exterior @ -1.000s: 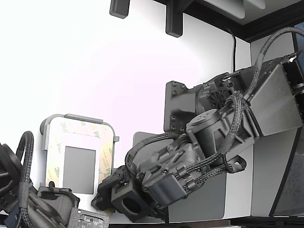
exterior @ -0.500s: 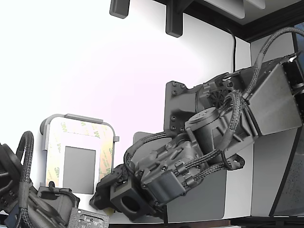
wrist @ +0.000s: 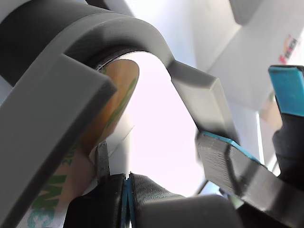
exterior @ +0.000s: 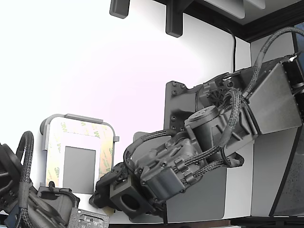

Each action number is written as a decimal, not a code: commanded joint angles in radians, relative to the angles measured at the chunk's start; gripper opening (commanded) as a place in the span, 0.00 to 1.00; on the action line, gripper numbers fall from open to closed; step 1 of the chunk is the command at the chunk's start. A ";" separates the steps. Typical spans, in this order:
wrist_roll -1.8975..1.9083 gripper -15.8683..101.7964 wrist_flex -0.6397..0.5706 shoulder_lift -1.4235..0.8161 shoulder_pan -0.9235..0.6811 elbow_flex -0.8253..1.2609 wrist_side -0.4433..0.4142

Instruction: Peel off protective film from adhesive tape.

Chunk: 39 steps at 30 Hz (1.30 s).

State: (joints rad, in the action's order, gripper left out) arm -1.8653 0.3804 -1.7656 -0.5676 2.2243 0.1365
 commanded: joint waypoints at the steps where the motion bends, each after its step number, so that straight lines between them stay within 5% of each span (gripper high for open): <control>1: -0.005 0.05 0.000 -0.017 0.018 -0.008 0.000; 39: 0.040 0.05 0.020 0.000 -0.015 -0.037 -0.015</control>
State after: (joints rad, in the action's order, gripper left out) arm -1.8254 0.3988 -1.7579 -0.5890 2.2089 0.1197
